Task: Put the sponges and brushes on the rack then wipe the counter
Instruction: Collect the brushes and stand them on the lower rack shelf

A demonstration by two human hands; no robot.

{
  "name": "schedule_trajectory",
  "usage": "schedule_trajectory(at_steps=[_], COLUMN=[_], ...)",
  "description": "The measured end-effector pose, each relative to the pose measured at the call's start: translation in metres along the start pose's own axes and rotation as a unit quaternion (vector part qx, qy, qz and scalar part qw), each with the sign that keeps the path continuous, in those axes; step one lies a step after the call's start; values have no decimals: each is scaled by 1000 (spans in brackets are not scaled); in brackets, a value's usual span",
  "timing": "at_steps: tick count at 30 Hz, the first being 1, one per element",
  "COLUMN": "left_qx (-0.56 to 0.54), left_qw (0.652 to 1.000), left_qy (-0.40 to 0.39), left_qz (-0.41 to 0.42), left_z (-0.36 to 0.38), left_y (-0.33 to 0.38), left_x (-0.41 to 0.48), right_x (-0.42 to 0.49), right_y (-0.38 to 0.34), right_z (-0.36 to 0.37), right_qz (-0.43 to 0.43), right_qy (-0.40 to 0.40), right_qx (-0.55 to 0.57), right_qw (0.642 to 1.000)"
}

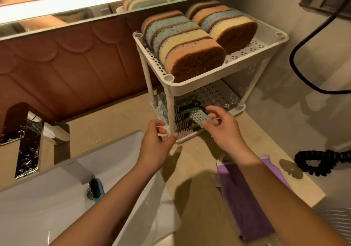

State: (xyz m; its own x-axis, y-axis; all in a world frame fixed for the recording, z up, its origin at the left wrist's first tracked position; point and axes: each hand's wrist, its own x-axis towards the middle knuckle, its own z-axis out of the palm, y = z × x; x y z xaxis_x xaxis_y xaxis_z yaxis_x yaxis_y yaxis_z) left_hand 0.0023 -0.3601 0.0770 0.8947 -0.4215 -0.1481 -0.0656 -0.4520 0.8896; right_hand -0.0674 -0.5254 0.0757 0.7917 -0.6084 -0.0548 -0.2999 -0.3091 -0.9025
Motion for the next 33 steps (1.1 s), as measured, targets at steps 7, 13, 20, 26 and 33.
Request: schedule_trajectory(at_steps=[7,13,20,26,33], left_qx=[85,100,86,34,32], left_qw=[991,987,989,999,989], left_qy=[49,54,48,8,-140], left_qz=[87,110,109,42,-27], left_z=[3,2,2,-4,-29], left_y=[6,5,4,12,4], left_x=[26,30,29,25,-15], right_x=[92,116,113,102,48], right_y=[36,47,61,59,38], right_z=[-9,2,0,-4,-3], right_qz=[-38,-33,-13,-14,-54], right_qy=[-109,-236,-252,-240,-169], right_qx=[-281,-311,-298,-291,-315], right_qw=[953,920,920,926,932])
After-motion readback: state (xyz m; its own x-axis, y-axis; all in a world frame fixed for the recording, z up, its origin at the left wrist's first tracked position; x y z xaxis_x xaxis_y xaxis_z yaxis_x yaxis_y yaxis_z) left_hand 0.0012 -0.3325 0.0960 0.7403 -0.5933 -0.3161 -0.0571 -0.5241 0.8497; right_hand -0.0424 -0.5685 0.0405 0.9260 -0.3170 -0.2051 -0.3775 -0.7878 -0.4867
